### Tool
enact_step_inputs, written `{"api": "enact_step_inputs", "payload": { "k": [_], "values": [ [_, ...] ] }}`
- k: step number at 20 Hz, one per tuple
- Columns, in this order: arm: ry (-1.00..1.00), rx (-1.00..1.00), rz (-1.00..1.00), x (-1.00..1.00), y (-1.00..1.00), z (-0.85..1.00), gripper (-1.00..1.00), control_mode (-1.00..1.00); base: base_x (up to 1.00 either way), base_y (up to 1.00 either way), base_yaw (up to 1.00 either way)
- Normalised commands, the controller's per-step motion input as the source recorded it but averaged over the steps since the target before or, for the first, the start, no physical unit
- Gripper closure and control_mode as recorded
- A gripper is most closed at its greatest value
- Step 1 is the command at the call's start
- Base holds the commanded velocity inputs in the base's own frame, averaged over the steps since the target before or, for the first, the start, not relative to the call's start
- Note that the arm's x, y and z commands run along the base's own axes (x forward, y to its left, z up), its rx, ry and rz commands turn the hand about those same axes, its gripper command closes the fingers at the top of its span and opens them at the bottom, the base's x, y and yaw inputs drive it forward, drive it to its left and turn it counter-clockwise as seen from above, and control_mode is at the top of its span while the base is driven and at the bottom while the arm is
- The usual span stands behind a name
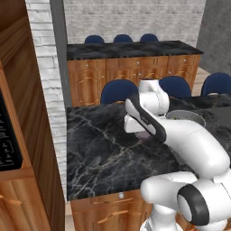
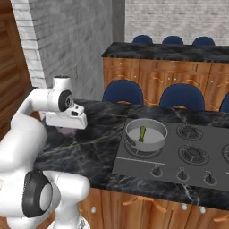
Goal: Put the squash and eggplant in the pot. Retrieve the spatula and lightly stir the vegetables in the pot.
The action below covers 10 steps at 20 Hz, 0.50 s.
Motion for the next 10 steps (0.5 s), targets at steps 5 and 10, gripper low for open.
{"api": "enact_step_inputs", "payload": {
  "k": [5,10],
  "values": [
    [0.0,0.02,0.11,-0.56,-0.34,0.03,1.0,-1.0,0.0,0.0,0.0],
    [0.0,0.0,0.02,-0.06,-0.03,0.02,1.0,-1.0,0.0,0.0,0.0]
  ]
}}
